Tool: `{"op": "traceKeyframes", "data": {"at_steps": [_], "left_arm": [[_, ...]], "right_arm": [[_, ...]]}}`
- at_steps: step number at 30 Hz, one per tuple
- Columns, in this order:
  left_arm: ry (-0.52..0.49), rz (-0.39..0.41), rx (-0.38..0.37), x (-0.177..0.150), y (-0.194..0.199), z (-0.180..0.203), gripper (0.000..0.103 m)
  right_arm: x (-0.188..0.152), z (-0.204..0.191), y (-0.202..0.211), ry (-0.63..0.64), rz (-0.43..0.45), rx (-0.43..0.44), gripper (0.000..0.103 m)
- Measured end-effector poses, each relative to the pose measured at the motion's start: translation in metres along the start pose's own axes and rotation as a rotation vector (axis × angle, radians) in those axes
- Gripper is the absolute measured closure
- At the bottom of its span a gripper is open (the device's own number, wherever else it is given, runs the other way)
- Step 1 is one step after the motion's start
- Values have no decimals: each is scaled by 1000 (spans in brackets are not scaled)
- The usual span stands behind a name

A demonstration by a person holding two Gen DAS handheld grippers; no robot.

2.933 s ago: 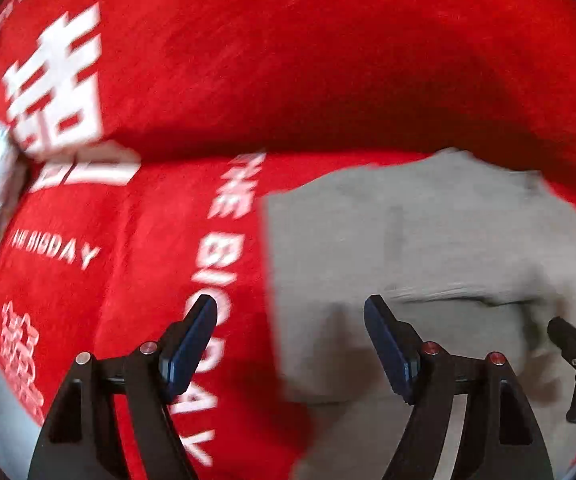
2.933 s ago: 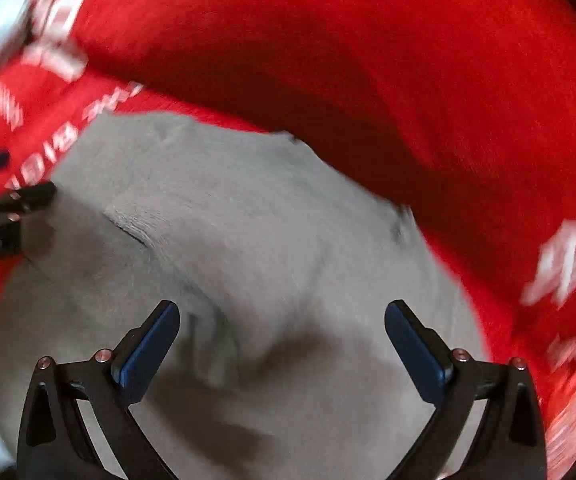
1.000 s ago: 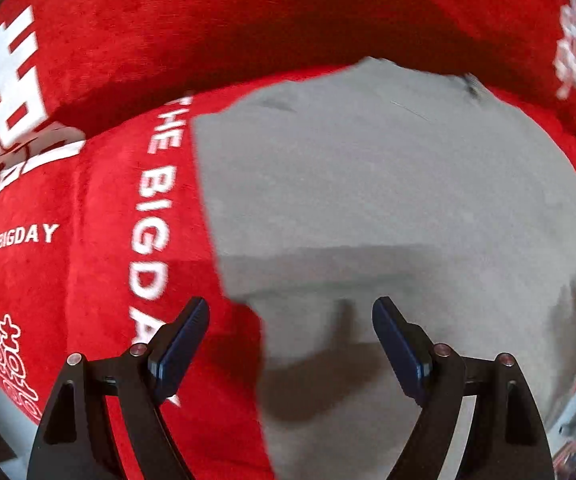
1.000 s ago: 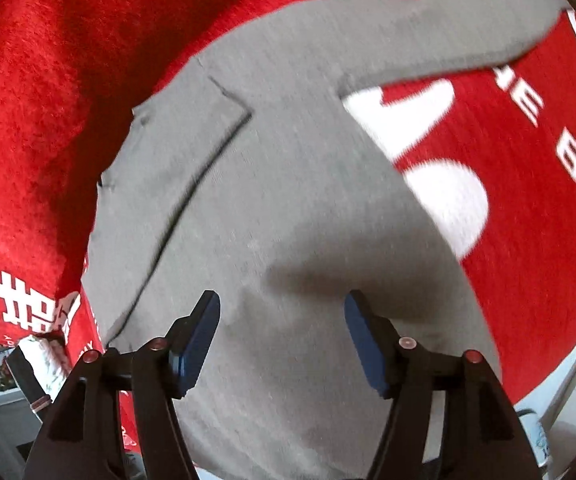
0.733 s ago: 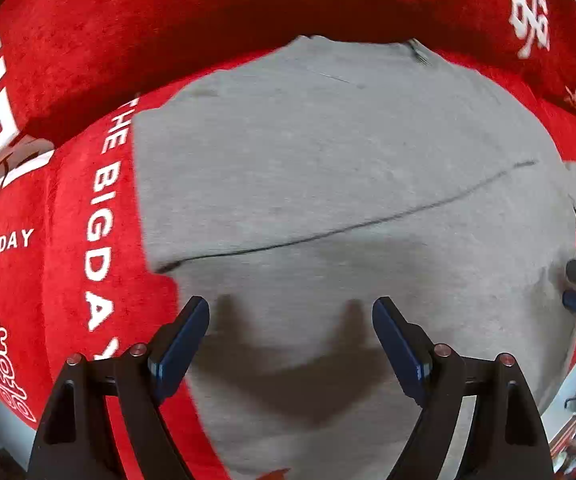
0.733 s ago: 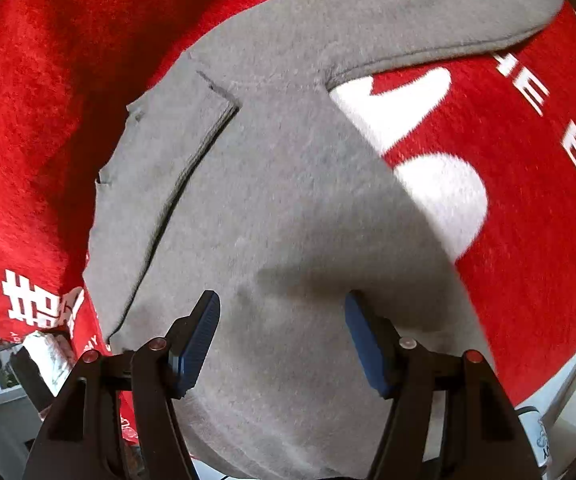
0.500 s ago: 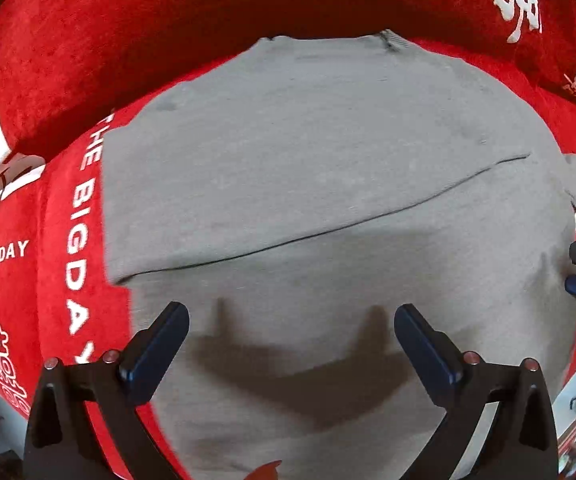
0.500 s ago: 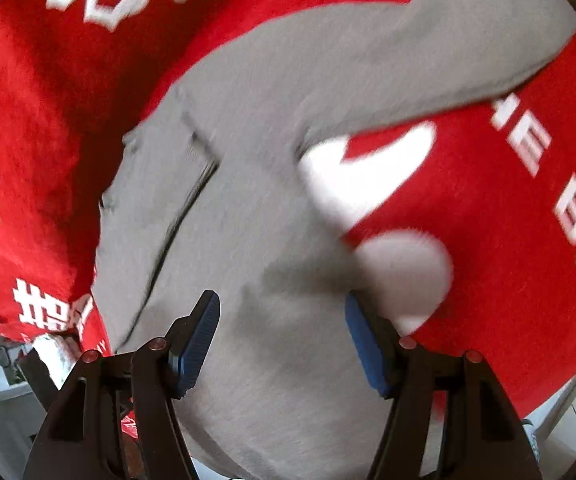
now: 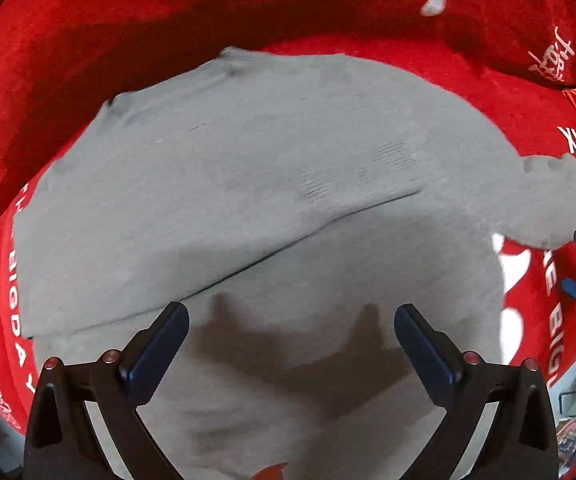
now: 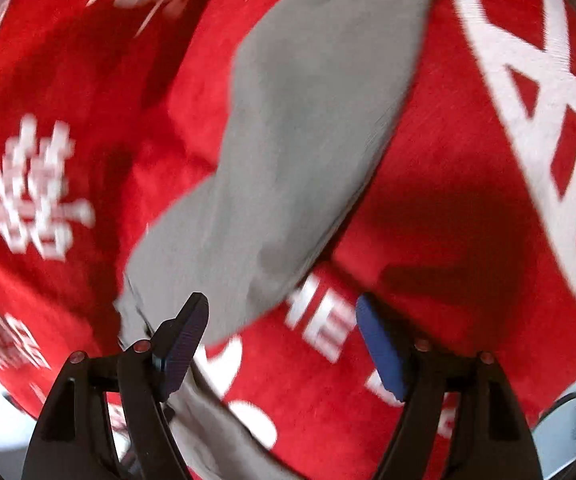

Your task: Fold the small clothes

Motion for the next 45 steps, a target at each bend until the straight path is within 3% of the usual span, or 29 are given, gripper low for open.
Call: {"op": "traceKeyframes", "data": {"at_steps": [7, 18, 19, 20, 22, 23, 28, 34, 37, 40, 45], "left_arm": [[18, -17, -8, 18, -4, 30, 0], [86, -20, 1, 24, -14, 48, 0], [90, -17, 4, 24, -15, 48, 0], [94, -17, 6, 23, -15, 46, 0], [108, -21, 1, 24, -16, 44, 0], [111, -25, -9, 24, -17, 43, 0], [125, -6, -37, 19, -7, 23, 0], [196, 45, -17, 16, 7, -21, 0], [238, 77, -7, 13, 13, -51, 0], [275, 105, -6, 9, 21, -79, 0], [339, 118, 8, -7, 25, -127, 0]], "right_arm": [[44, 11, 1, -140, 19, 188, 24], [85, 7, 15, -270, 89, 379, 25], [86, 7, 16, -280, 84, 384, 38], [86, 8, 16, -292, 80, 389, 65], [85, 9, 14, -315, 67, 417, 97], [85, 8, 14, -315, 71, 429, 97], [76, -34, 23, -167, 55, 492, 97], [41, -132, 22, 118, -26, 542, 97], [7, -189, 11, 291, -79, 538, 97], [-50, -251, -14, 539, -140, 480, 97], [-144, -302, -80, 783, -258, 369, 96]]}}
Point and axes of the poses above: each gripper's, at about its wrist camera, not at the fingertips, and y roughly against the way its jaws point, z to its right, x to its top, the point moved 7 cm from there along -y, roughly the way its jaws point
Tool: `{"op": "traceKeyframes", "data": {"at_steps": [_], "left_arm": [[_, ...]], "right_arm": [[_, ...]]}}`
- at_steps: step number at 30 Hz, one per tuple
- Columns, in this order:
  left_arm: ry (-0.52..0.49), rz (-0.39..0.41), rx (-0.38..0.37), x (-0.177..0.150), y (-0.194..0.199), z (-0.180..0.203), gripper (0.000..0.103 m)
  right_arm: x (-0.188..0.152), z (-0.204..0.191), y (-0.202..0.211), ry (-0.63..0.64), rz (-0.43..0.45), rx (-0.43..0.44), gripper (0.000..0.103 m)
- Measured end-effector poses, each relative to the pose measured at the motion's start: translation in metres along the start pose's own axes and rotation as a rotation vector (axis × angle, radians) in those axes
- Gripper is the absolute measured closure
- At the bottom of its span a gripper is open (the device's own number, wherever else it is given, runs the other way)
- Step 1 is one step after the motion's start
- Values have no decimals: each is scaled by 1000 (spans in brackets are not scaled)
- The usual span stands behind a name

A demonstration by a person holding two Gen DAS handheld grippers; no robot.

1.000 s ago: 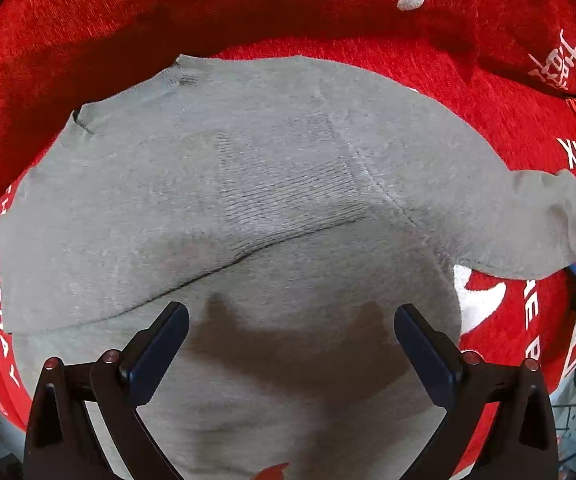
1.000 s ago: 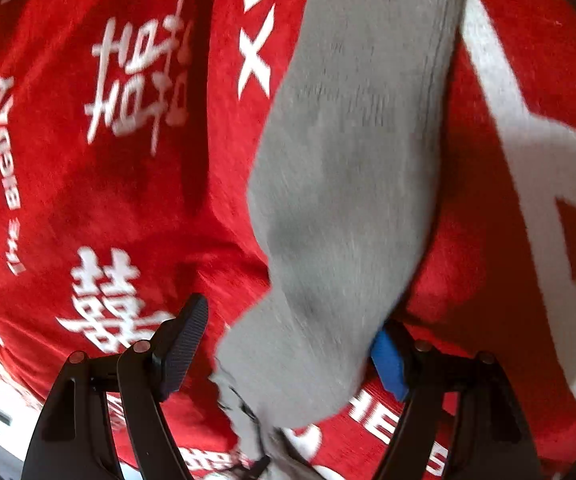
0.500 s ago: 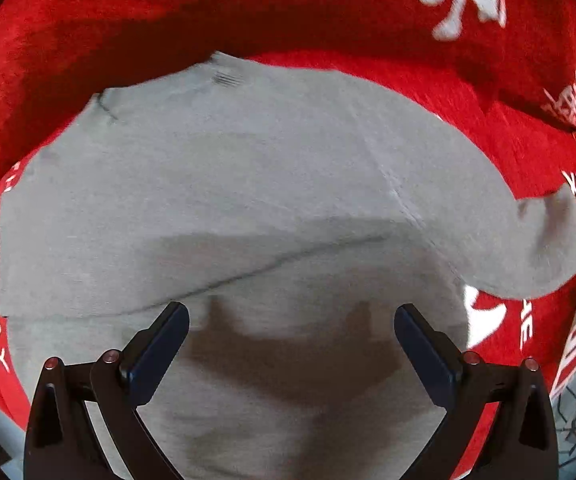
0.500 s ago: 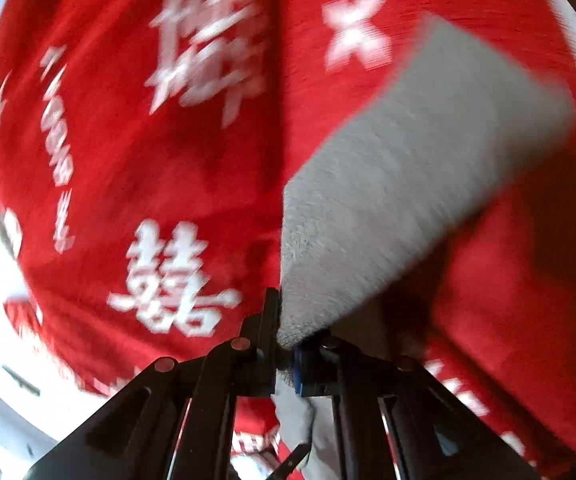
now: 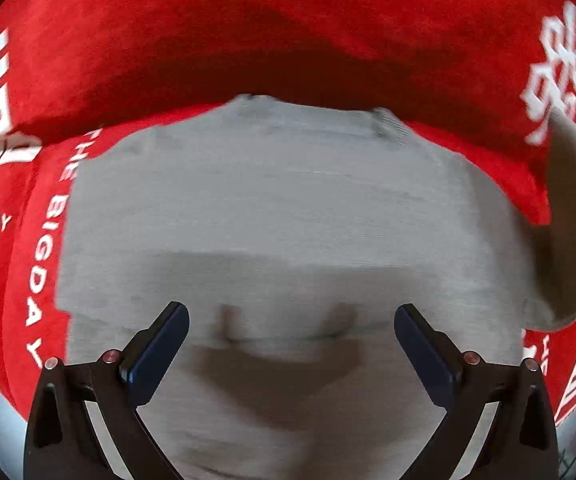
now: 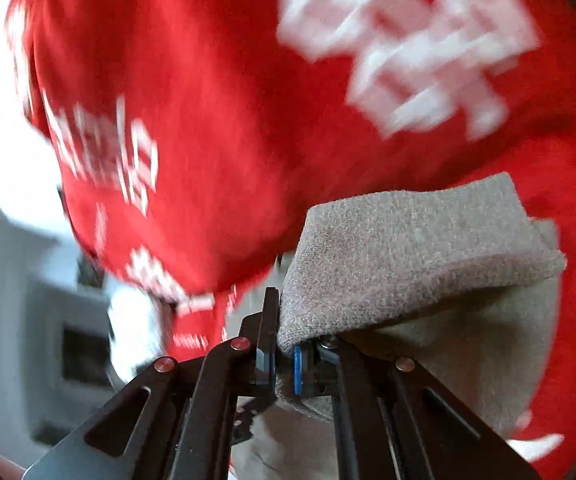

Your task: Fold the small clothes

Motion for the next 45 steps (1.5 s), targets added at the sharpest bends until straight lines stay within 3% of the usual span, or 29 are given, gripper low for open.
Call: {"op": "traceKeyframes", "data": {"at_steps": [5, 9, 11, 13, 16, 18, 19, 20, 21, 25, 29, 32, 34, 36, 38, 39, 42, 45], "left_arm": [[82, 10, 29, -4, 0, -52, 0], [105, 5, 47, -9, -7, -85, 0], [108, 8, 49, -9, -11, -95, 0], [108, 22, 45, -6, -12, -103, 0], [118, 23, 14, 1, -16, -113, 0], [132, 21, 4, 3, -16, -120, 0], [144, 21, -13, 4, -16, -125, 0], [152, 22, -16, 3, -14, -127, 0], [163, 27, -10, 4, -12, -132, 0], [203, 35, -28, 4, -7, -152, 0], [236, 48, -49, 2, -4, -169, 0], [267, 51, -53, 0, -3, -180, 0], [286, 49, -62, -1, -4, -184, 0], [286, 48, -74, -2, -4, -184, 0], [274, 46, -89, -1, -5, -179, 0], [265, 47, -104, 0, -6, -174, 0], [248, 42, -137, 3, -8, -161, 0], [228, 12, -194, 7, -16, -140, 0]], "right_arm": [[-47, -12, -98, 65, -183, -129, 93], [-73, 10, -127, -4, -250, -237, 88], [-78, 23, -121, -74, -246, -235, 49], [-79, 22, -110, -130, -217, -183, 37], [-67, 37, -89, -169, -127, -294, 37], [-56, 49, -80, -244, -65, -313, 41], [-52, 51, -81, -282, -42, -317, 62], [-46, 53, -84, -316, -23, -318, 92], [-41, 50, -89, -305, -14, -325, 94], [-37, -3, -120, -3, -77, -327, 95], [-75, -61, -174, 282, -250, -288, 94], [-107, -69, -200, 392, -346, -323, 91], [-127, -61, -211, 405, -433, -348, 88], [-136, -53, -207, 396, -456, -343, 82], [-137, -53, -197, 375, -453, -322, 52], [-136, -52, -190, 363, -447, -319, 46], [-137, -38, -156, 298, -422, -335, 43], [-133, -10, -120, 140, -383, -345, 43]]}}
Point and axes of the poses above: each gripper's, at about its wrist camera, not at the fingertips, and y roughly against the way its jaws point, z to its right, x to its top, the point moved 7 cm from there along -y, roughly the way its jaws point
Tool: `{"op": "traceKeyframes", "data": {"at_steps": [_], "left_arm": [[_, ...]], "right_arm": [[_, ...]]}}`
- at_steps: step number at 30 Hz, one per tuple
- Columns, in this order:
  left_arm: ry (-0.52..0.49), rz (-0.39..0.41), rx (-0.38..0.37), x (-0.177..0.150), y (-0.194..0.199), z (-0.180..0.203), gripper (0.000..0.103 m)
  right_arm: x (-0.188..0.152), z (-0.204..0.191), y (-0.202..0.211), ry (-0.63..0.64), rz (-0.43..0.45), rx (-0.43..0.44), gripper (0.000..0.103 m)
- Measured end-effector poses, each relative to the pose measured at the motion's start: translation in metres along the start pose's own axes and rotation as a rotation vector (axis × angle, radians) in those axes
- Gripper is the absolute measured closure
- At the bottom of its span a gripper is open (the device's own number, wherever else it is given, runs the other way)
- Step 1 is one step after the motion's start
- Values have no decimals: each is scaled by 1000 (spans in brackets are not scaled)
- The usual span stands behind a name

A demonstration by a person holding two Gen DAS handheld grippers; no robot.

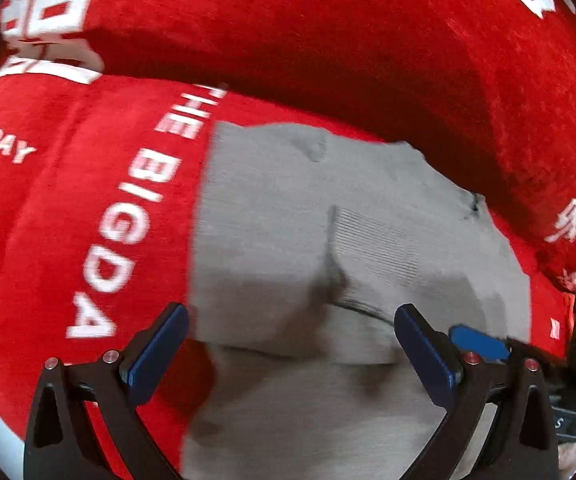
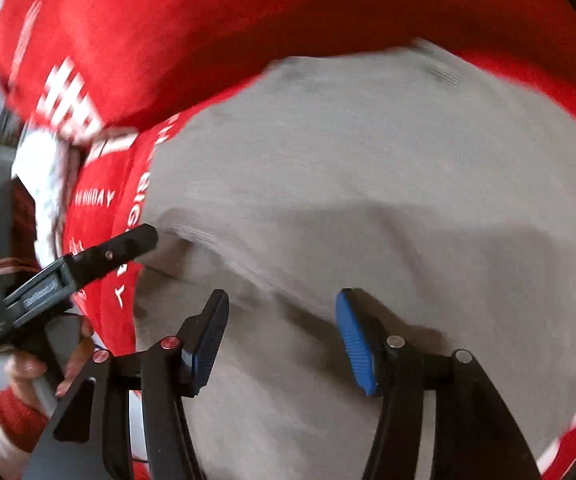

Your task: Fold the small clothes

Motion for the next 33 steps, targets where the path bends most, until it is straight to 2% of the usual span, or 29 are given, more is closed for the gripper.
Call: {"op": "traceKeyframes", "data": {"at_steps": [2, 4, 9, 11, 12, 13, 14, 15, 17, 20, 24, 28, 30, 31, 32, 33], "left_arm": [[-6, -19, -9, 0, -8, 7, 0], [-6, -38, -23, 1, -17, 15, 0], [16, -58, -85, 8, -26, 34, 1], [25, -67, -97, 11, -29, 38, 19], [32, -82, -101, 11, -32, 40, 37], [43, -97, -109, 11, -36, 40, 65], [60, -111, -120, 12, -39, 39, 80], [76, -119, -132, 11, -40, 39, 95], [104, -98, -155, 10, -34, 35, 94], [71, -55, -158, 6, -17, 36, 94], [2, -79, -114, -15, -21, 38, 94], [-22, -72, -55, -26, -24, 30, 94], [-38, -65, -14, -26, -18, 25, 91], [-53, -56, 28, -25, -13, 21, 80], [-65, -40, 94, -23, -8, 14, 76], [-72, -32, 117, -22, -4, 10, 73]], "right_arm": [[-11, 27, 9, -120, 14, 13, 43], [-27, 71, 28, -298, 51, 25, 43], [-41, 139, 57, -627, 205, 154, 43], [-39, 156, 62, -716, 261, 185, 44], [-35, 162, 63, -745, 279, 200, 47], [-33, 163, 63, -748, 284, 196, 75], [-29, 164, 64, -724, 276, 163, 97], [-27, 163, 65, -700, 272, 144, 97], [-20, 157, 73, -599, 273, 126, 97], [-18, 164, 85, -510, 256, 73, 97], [-22, 172, 60, -504, 206, 51, 97], [-23, 173, 61, -492, 200, 54, 96], [-30, 173, 67, -467, 158, 26, 92], [-36, 173, 72, -451, 141, 12, 86], [-40, 167, 74, -419, 119, -5, 77], [-43, 161, 79, -388, 112, -15, 72]]}}
Point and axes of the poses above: each gripper's, at about its wrist camera, not at the fingertips, and y roughly against the way its jaws point, z to its right, x to its top, the point moved 7 cm from there along -y, roughly the way its jaws point
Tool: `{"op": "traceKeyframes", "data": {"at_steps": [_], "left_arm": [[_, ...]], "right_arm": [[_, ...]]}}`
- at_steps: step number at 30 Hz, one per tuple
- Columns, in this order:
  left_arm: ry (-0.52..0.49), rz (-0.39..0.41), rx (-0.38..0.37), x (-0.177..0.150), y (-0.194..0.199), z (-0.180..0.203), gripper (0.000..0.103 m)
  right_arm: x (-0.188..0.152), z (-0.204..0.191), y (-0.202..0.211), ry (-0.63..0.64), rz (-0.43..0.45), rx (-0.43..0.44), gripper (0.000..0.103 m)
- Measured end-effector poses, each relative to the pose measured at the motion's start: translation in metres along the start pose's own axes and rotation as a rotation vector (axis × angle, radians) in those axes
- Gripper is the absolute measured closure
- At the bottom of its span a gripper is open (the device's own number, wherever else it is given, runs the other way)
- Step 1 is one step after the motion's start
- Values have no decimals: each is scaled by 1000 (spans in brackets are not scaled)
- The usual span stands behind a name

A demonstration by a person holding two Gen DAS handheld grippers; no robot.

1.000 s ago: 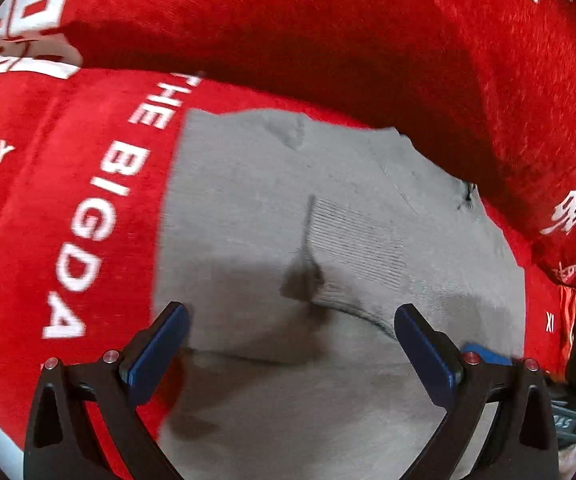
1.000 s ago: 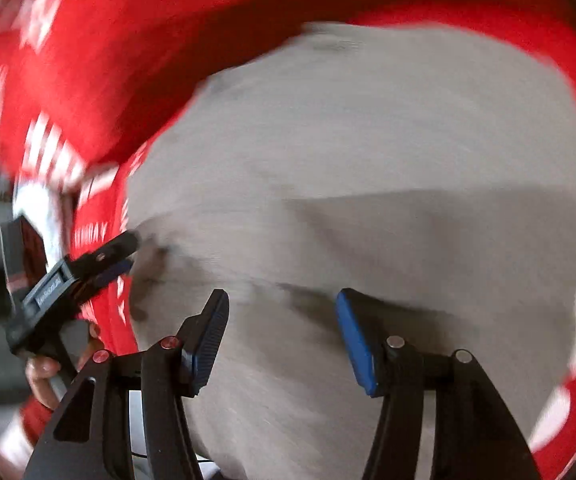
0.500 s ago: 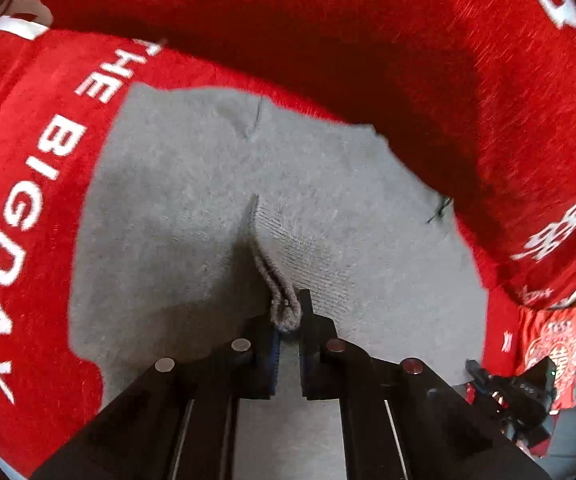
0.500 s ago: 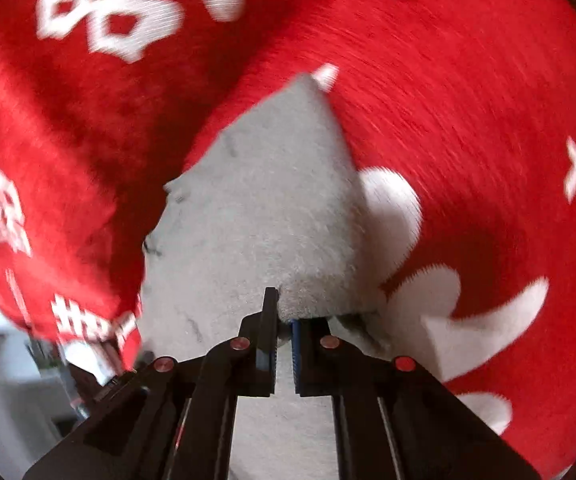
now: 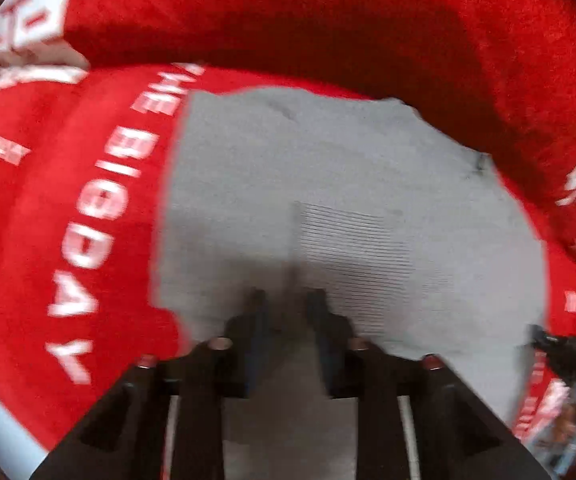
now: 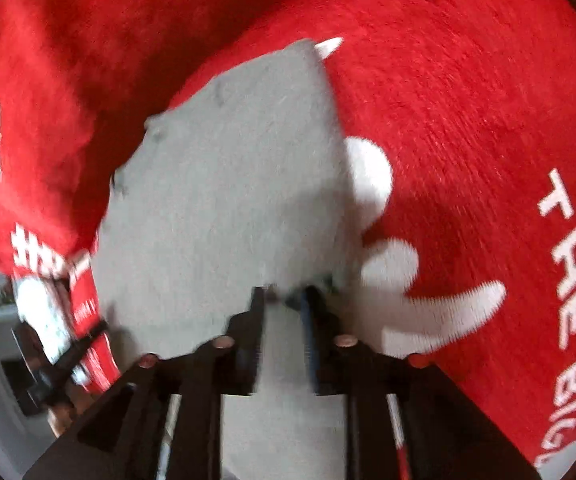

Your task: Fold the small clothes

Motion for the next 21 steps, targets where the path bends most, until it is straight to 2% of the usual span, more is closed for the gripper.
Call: {"op": "traceKeyframes", "data": {"at_steps": [1, 3, 4, 6, 8, 13, 14, 15, 16, 19, 21], "left_arm": [[-8, 8, 14, 1, 5, -4, 73], [-7, 16, 19, 5, 16, -13, 73], [-14, 29, 20, 8, 21, -13, 73], [-27, 38, 20, 13, 23, -8, 73], [-44, 46, 17, 17, 19, 5, 73], [-66, 32, 16, 24, -5, 39, 73], [-71, 28, 22, 24, -9, 41, 73], [-75, 21, 32, 22, -14, 43, 73], [-78, 12, 44, 20, -19, 44, 73], [-90, 17, 73, 17, -25, 45, 73], [-99, 21, 86, 17, -25, 45, 73]], "right_arm": [[-2, -4, 9, 34, 19, -4, 67], [3, -3, 23, 55, 72, -1, 65], [14, 2, 30, 33, 115, -2, 63], [34, 17, 30, -42, 146, 10, 62], [57, 33, 23, -137, 161, 51, 62], [87, 38, -7, -192, 116, 120, 64], [91, 35, -8, -185, 116, 126, 82], [95, 29, -8, -163, 96, 126, 95], [97, 23, -4, -132, 97, 114, 95], [96, 0, 18, 104, 162, -42, 95], [92, 2, 17, 169, 162, -130, 95]]}}
Point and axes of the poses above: each gripper's, at about its wrist camera, not at the fingertips, and y roughly against the way its jaws point, z to its right, x to its top, the point moved 7 cm from there along -y, roughly the way its jaws point
